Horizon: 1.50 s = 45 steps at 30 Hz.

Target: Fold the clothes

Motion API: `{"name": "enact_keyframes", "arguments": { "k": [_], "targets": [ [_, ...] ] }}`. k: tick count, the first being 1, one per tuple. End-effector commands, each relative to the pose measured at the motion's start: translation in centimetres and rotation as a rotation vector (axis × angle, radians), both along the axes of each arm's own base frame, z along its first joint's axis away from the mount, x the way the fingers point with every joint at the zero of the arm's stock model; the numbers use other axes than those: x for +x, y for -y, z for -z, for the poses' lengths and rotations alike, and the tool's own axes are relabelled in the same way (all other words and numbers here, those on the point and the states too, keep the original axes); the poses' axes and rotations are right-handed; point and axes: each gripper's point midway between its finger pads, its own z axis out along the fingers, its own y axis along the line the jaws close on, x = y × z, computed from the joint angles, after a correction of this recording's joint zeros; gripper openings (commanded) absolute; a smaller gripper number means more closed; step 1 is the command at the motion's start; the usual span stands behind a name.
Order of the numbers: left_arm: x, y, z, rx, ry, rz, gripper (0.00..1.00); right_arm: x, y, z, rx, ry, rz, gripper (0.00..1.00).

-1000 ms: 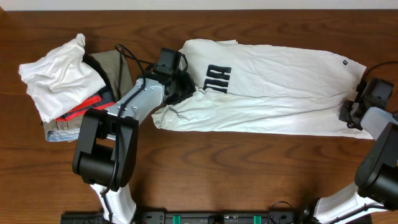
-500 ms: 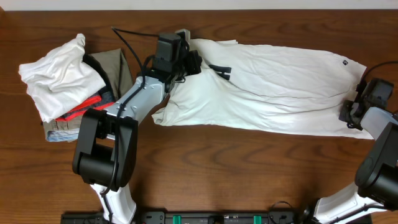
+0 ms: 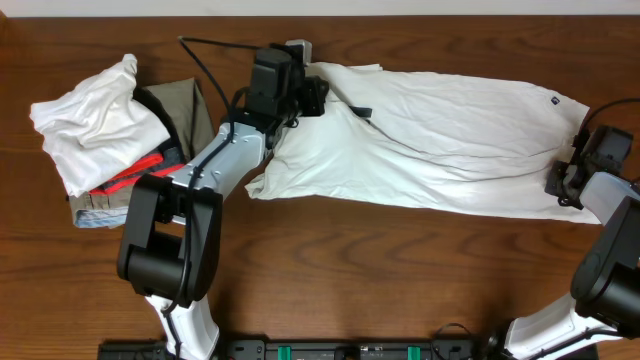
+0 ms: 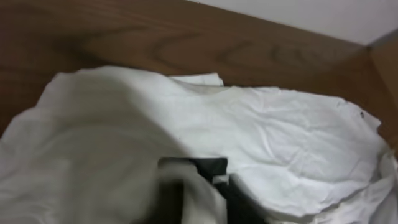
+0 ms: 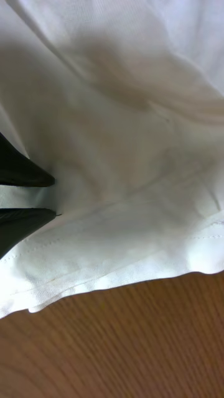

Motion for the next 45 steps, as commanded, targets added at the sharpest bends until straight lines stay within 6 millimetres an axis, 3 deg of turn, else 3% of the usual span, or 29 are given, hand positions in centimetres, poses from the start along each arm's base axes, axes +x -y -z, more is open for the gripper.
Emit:
{"name": "enact_keyframes", "arguments": {
  "k": [1, 3, 9, 18, 23, 31, 39, 45],
  "targets": [
    [0.2, -0.3, 1.3, 0.066, -0.011, 0.005, 0.40, -1.2, -1.5, 2.0, 0.074, -0.048, -0.030, 0.13],
    [0.0, -1.8, 2.5, 0.145, -0.035, -0.023, 0.50, -1.2, -1.6, 2.0, 0.074, -0.048, -0.030, 0.13],
    [-1.3, -4.2, 4.2, 0.224, -0.130, -0.057, 0.50, -1.2, -1.5, 2.0, 0.074, -0.049, -0.030, 0.13],
    [-6.5, -5.4, 3.1, 0.299, -0.285, -0.013, 0.49, -1.1, -1.5, 1.9, 0.073, -0.046, -0.030, 0.14],
    [-9.7, -6.2, 5.7, 0.347, -0.428, 0.004, 0.49, -1.1, -1.5, 1.9, 0.074, -0.047, -0.030, 0.14],
    [-12.3, -7.6, 9.7, 0.400, -0.546, -0.001, 0.49, -1.0, -1.8, 2.0, 0.093, -0.036, -0.032, 0.14],
    [-14.6, -9.8, 12.2, 0.434, -0.680, -0.024, 0.60, -0.9, -1.9, 2.0, 0.097, -0.032, -0.028, 0.14],
    [-17.3, -11.2, 13.9, 0.437, -0.835, -0.034, 0.61, -1.0, -1.9, 2.0, 0.099, -0.036, -0.027, 0.15]
  ]
}}
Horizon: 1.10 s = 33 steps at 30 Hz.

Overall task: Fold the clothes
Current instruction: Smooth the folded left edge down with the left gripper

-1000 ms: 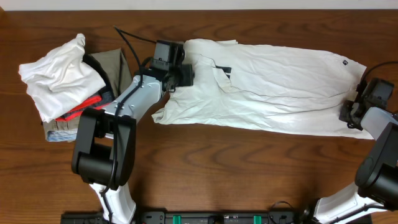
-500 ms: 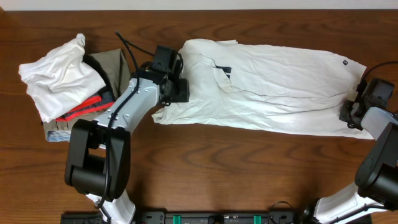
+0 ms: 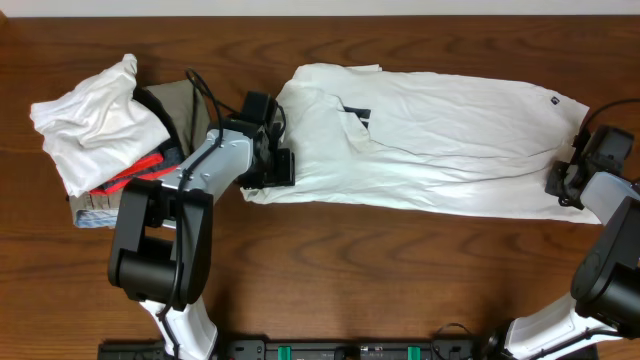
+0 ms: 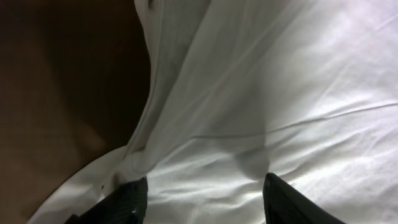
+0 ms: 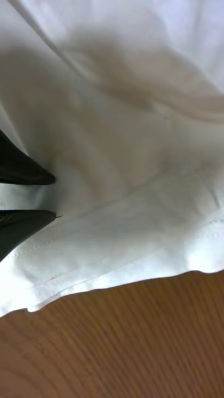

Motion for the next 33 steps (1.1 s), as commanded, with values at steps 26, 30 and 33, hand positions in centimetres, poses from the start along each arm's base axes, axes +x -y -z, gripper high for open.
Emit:
{"name": "enact_keyframes", "arguments": {
  "k": [26, 30, 33],
  "targets": [
    [-9.1, -5.4, 1.1, 0.079, -0.460, -0.180, 0.61, -8.5, -3.3, 3.8, 0.242, -0.243, 0.316, 0.14],
    [-10.2, -5.5, 0.7, 0.089, -0.508, -0.180, 0.61, -10.9, -3.9, 4.1, 0.280, -0.318, 0.369, 0.13],
    [-11.1, -5.6, 0.4, 0.098, -0.545, -0.180, 0.61, -12.2, -4.3, 4.0, 0.295, -0.370, 0.382, 0.12]
  ]
}}
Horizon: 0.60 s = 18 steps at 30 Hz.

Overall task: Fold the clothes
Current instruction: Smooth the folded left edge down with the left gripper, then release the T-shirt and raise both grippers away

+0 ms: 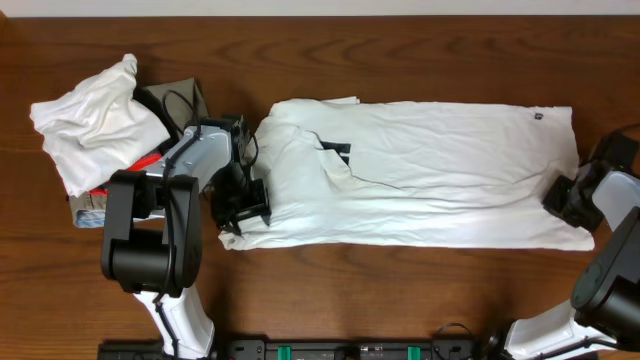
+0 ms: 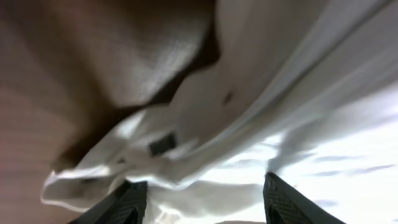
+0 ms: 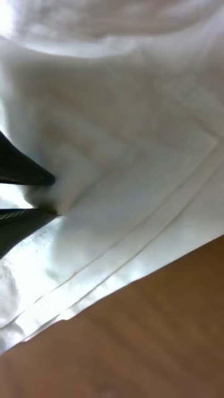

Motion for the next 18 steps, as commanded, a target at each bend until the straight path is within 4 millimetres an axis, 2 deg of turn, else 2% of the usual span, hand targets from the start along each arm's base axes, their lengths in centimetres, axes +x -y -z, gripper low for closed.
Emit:
{"name": "enact_keyframes", "arguments": {
  "k": [1, 7, 11, 15, 18],
  "targets": [
    [-1.1, -0.8, 0.3, 0.032, -0.055, -0.003, 0.61, -5.6, -1.8, 3.5, 0.083, -0.202, 0.060, 0.13],
    [-1.2, -0.8, 0.3, 0.032, -0.057, -0.003, 0.61, -7.0, -2.7, 3.5, 0.112, -0.248, 0.104, 0.13],
    [-0.3, -0.7, 0.5, 0.025, -0.018, 0.003, 0.61, -6.2, -2.6, 3.6, 0.113, -0.213, 0.104, 0.13],
    [3.2, -0.4, -1.1, 0.000, 0.106, 0.041, 0.61, -3.8, -2.4, 2.7, 0.139, -0.136, 0.043, 0.14],
    [6.8, 0.0, -4.4, -0.016, 0.257, 0.055, 0.61, -1.5, -1.9, 0.7, 0.144, -0.065, 0.020, 0.15]
  ]
}}
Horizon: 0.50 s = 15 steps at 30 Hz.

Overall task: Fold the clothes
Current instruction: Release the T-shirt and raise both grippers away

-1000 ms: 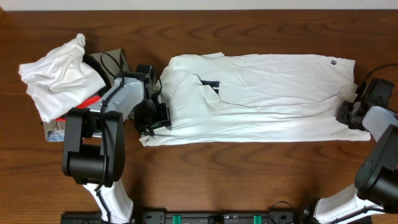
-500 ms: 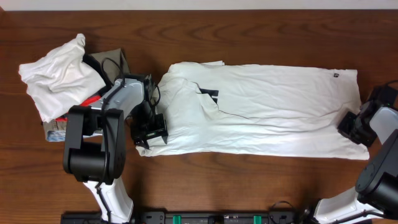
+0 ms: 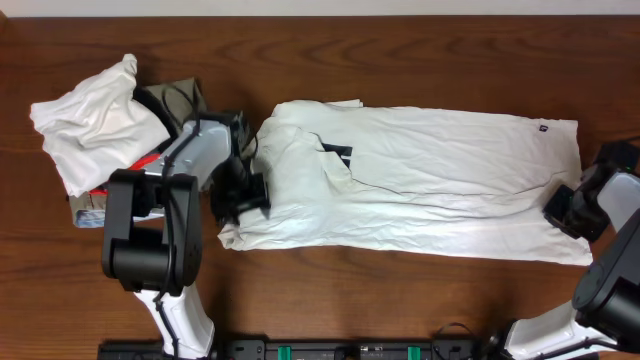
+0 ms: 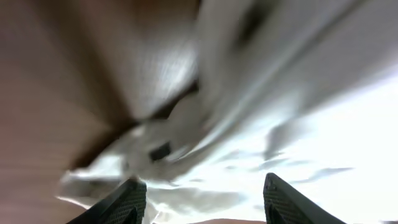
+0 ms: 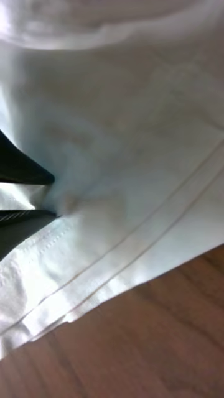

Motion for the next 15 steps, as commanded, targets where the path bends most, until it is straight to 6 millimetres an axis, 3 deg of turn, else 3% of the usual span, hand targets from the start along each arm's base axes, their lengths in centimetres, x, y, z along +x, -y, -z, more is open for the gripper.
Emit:
{"name": "enact_keyframes", "arguments": {
  "k": [1, 9, 10, 12, 13, 15],
  "targets": [
    [5.3, 0.0, -4.7, -0.014, 0.227, 0.028, 0.61, 1.0, -1.2, 0.1, 0.097, 0.019, -0.036, 0.16],
    [13.7, 0.7, -14.4, -0.045, 0.691, 0.024, 0.61, 7.8, 0.5, -10.5, 0.037, 0.313, -0.129, 0.28],
    [14.7, 0.8, -15.2, -0.051, 0.746, 0.023, 0.61, 8.8, 0.2, -11.8, 0.046, 0.366, -0.162, 0.34],
    [16.4, 1.1, -16.3, -0.060, 0.829, 0.022, 0.62, 10.7, -1.1, -14.3, 0.087, 0.478, -0.271, 0.57],
    [16.9, 1.1, -16.6, -0.063, 0.855, 0.022, 0.62, 11.7, -1.9, -15.4, 0.111, 0.540, -0.335, 0.62],
    [17.9, 1.3, -17.0, -0.068, 0.894, 0.025, 0.62, 12.9, -2.6, -16.7, 0.122, 0.617, -0.408, 0.56]
  ]
}}
